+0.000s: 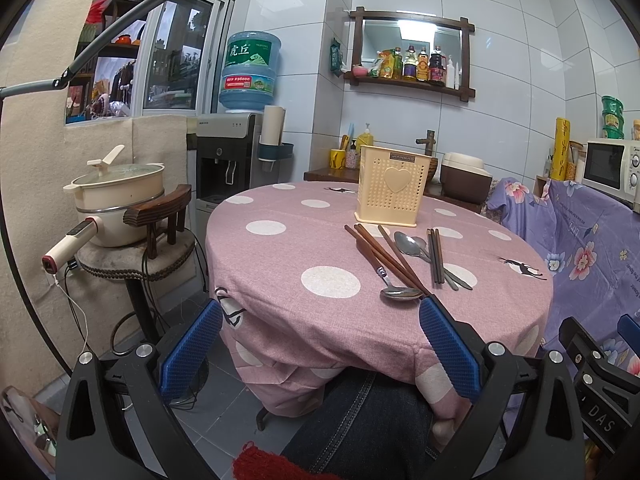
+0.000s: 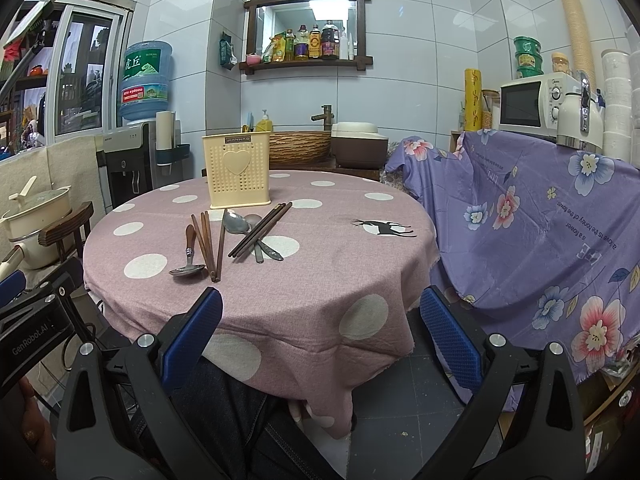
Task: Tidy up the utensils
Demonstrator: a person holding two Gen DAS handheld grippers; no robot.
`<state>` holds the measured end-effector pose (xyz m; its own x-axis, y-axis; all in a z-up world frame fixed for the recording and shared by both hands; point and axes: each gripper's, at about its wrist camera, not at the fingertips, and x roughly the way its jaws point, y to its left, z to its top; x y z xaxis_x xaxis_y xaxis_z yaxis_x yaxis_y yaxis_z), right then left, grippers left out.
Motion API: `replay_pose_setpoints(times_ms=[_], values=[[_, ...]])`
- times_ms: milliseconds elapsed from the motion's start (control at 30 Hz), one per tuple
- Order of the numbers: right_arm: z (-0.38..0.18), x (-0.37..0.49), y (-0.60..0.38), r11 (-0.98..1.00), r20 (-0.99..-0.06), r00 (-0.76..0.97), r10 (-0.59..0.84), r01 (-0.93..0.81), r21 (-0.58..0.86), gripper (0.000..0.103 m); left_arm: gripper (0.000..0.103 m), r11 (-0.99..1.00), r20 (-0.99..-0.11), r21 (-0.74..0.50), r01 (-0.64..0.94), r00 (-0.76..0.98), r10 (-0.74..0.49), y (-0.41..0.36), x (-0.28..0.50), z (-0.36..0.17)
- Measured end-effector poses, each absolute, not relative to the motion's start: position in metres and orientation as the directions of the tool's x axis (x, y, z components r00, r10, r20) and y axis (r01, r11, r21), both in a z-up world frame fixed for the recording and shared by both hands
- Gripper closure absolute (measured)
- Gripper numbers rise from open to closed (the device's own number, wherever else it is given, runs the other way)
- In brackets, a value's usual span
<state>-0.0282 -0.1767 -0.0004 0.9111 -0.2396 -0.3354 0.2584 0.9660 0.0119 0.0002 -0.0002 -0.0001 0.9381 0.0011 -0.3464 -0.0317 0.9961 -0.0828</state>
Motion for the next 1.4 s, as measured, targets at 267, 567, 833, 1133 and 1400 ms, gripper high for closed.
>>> replay_pose_setpoints(times_ms=[267, 567, 833, 1133, 1400], values=[[0.000, -0.028, -0.177, 0.966, -0.336, 0.911, -0.240, 0.258, 0.012, 0.005, 0.005, 0.996, -0.347, -0.083, -0.032, 0.938, 0.001, 0.000, 0.000, 0.000], [-0.001, -0.027, -0.177, 0.966, -0.337, 0.911, -0.239, 0.257, 0.012, 0.005, 0.005, 0.996, -0.348, -0.085, -0.027, 0.937, -0.004, 0.000, 0.000, 0.000], [-0.001, -0.019, -0.175, 0.968, -0.355, 0.906, -0.231, 0.249, 0.007, 0.005, 0.005, 0.996, -0.358, -0.091, -0.015, 0.933, -0.019, -0.001, 0.008, -0.006], [-0.015, 0.014, -0.190, 0.973, -0.389, 0.897, -0.207, 0.232, 0.016, 0.005, 0.005, 0.990, -0.419, -0.140, 0.026, 0.904, -0.083, 0.005, 0.031, -0.017], [-0.012, 0.064, -0.210, 0.974, -0.478, 0.857, -0.191, 0.226, 0.016, 0.005, 0.005, 0.990, -0.518, -0.103, 0.096, 0.845, -0.136, 0.010, 0.089, -0.008]])
